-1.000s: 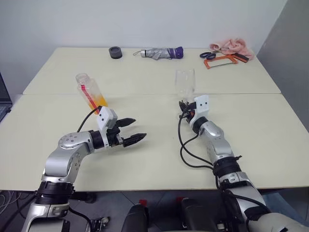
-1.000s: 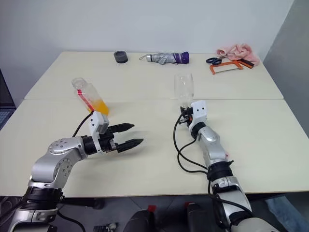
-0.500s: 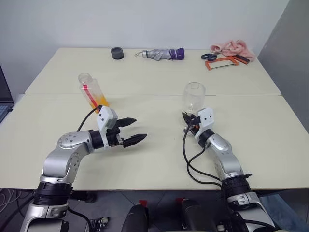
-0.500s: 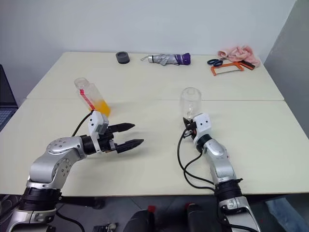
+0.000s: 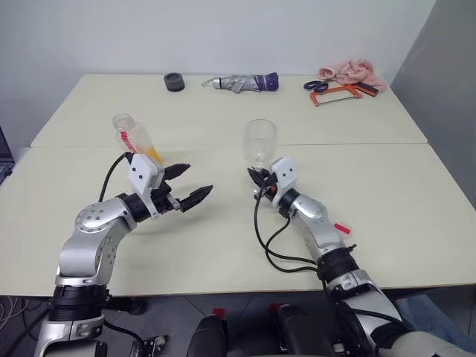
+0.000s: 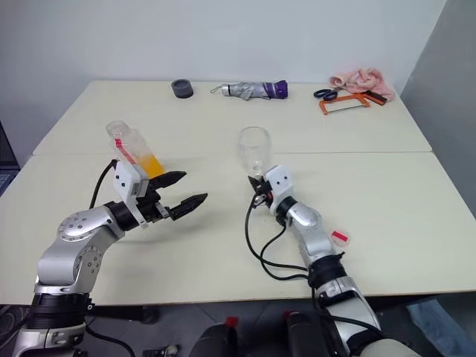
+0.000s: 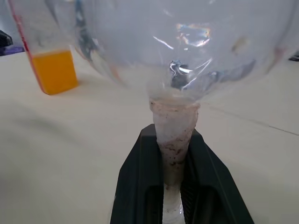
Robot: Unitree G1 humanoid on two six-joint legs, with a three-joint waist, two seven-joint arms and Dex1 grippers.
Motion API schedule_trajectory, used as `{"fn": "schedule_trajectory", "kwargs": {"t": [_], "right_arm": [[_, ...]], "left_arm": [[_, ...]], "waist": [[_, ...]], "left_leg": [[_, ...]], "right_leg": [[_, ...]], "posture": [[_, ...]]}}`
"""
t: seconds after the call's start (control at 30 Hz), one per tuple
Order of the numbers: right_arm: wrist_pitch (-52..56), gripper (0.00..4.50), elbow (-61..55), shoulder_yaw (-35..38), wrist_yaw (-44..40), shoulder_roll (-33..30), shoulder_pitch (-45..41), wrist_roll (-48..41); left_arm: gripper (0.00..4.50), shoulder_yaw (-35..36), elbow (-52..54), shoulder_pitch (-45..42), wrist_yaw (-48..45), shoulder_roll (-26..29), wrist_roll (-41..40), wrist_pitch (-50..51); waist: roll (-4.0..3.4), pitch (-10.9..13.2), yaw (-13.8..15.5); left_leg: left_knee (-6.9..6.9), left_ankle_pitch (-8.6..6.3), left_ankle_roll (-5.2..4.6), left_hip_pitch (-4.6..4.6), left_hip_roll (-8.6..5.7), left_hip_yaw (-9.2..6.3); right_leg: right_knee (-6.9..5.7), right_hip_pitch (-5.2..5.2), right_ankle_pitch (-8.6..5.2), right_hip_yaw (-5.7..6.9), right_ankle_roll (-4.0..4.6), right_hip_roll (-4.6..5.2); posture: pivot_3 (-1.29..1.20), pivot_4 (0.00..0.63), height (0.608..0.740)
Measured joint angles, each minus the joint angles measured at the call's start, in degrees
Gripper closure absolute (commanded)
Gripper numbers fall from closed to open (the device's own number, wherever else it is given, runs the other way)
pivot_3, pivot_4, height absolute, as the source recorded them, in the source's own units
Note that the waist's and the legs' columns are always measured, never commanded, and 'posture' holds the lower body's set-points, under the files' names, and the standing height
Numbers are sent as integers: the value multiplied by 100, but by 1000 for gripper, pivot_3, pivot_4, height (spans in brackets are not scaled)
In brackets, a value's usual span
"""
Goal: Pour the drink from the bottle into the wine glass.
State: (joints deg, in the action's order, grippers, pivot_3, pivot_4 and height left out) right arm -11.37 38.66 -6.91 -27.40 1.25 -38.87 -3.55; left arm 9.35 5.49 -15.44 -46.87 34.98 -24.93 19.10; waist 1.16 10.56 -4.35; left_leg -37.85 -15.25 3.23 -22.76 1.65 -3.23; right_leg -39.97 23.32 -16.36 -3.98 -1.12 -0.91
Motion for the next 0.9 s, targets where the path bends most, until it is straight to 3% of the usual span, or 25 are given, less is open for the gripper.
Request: {"fn": "schedule_trajectory", "kwargs": {"t": [0.23,0.67,0.9], "right_arm": [[-649,4339,1023,11,-67,37,-368,79],[-1007,4339,1395,64,-143,16,-471,73],[-939,1948,1640,96,-202,1,-419,76]], "left_arm": [[0,145,523,143,124,33,-175,194],[0,569,1586,622,87,716,-774,909],[0,600,1604,460,121,749,-773,913]], "waist": [[0,0,61],[0,-1,71],[-2,1,74]], "left_leg": [[-3,0,0,-1,1,3],[-3,0,0,7,-1,0],[-3,0,0,6,-2,4]], "right_leg": [[1,-1,2,-3,-3,10],[-1,-8,1,-1,-3,0],[-1,-6,1,-3,-3,-1]], "posture": [[0,150,740],[0,150,740],[0,150,740]]}}
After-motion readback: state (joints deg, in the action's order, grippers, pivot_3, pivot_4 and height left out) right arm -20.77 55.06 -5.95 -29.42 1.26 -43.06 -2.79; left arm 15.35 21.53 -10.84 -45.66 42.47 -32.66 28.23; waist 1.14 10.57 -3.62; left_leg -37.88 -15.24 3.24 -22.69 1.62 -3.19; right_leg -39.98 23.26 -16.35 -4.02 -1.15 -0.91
